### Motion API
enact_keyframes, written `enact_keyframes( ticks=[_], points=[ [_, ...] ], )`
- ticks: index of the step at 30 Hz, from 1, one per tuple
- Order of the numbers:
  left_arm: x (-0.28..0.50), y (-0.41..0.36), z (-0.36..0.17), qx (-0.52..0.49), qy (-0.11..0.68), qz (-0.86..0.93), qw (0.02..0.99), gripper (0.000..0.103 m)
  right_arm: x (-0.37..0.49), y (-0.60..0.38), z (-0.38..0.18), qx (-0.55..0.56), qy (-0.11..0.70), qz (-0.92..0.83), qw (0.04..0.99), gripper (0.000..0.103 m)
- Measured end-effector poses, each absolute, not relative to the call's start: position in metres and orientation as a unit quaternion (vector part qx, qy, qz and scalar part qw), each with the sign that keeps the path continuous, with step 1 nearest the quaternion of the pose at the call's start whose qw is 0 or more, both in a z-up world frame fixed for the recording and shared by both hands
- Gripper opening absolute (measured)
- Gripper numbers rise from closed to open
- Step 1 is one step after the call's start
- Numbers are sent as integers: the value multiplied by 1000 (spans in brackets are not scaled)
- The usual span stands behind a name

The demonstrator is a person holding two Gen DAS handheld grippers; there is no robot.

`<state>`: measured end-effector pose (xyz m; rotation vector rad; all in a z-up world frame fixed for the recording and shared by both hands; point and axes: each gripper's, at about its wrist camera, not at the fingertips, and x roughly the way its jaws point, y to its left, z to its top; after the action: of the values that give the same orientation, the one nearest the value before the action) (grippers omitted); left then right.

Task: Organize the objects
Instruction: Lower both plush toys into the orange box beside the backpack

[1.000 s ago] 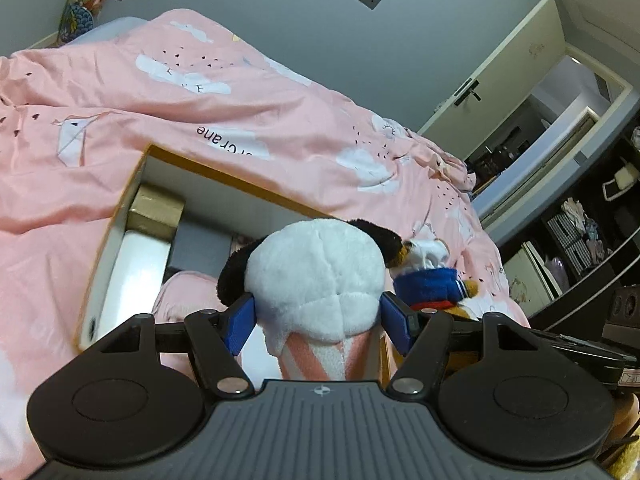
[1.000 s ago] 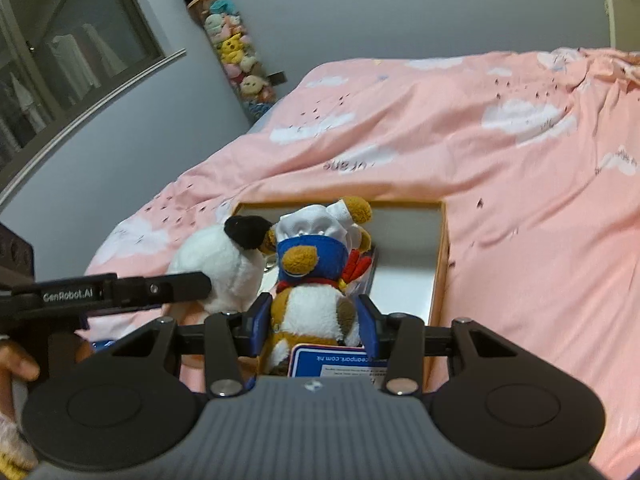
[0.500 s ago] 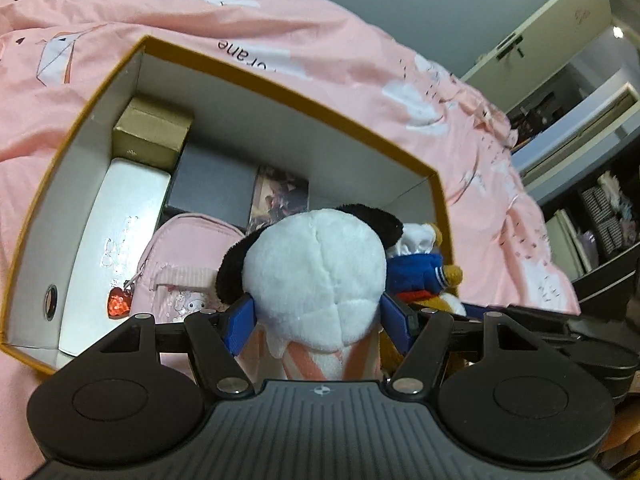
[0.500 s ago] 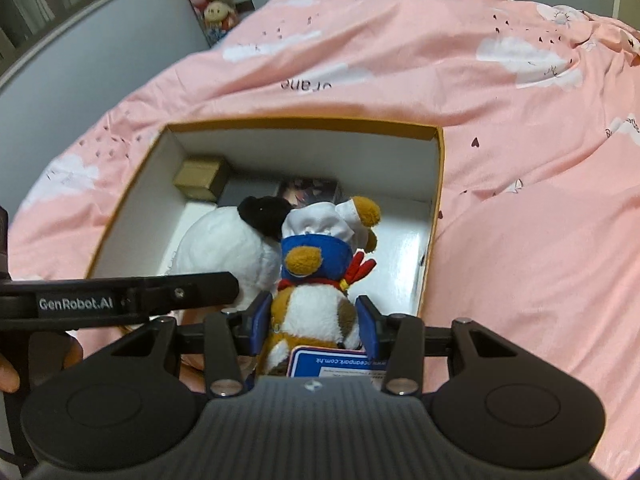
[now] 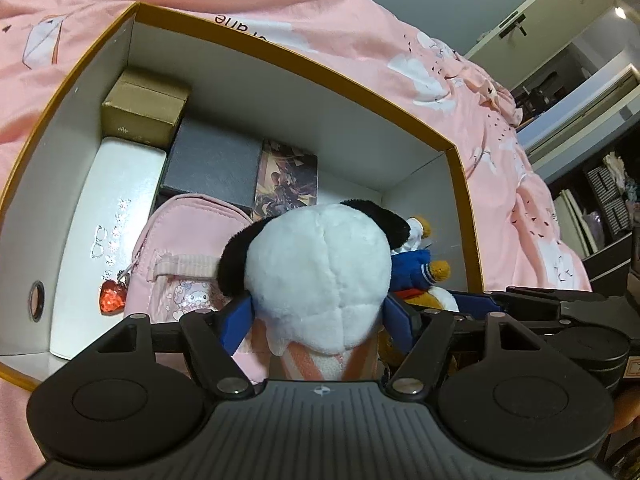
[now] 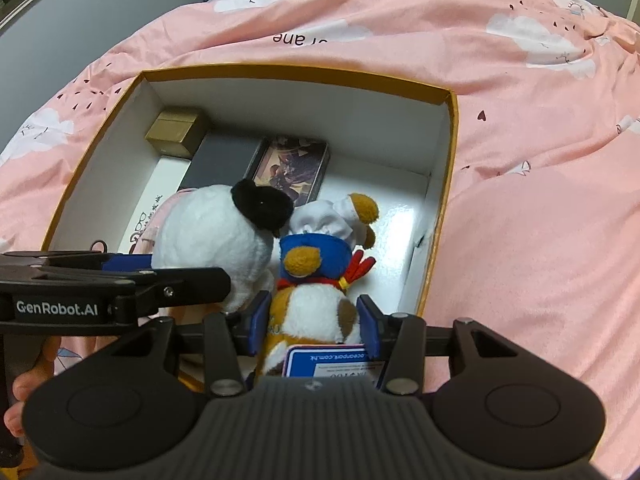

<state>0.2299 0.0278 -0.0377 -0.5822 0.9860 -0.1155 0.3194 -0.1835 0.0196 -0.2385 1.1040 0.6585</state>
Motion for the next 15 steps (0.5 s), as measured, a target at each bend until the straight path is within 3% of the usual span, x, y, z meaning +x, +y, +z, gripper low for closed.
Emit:
enact_keyframes(
  ticks=[10, 15],
  points=[
    [225, 29, -37, -285, 461, -79, 837, 88, 313, -181, 22, -131, 503, 316, 794, 52],
    [223, 32, -27, -283, 452, -95, 841, 85, 309, -183, 29, -141, 491, 329, 794, 51]
  ],
)
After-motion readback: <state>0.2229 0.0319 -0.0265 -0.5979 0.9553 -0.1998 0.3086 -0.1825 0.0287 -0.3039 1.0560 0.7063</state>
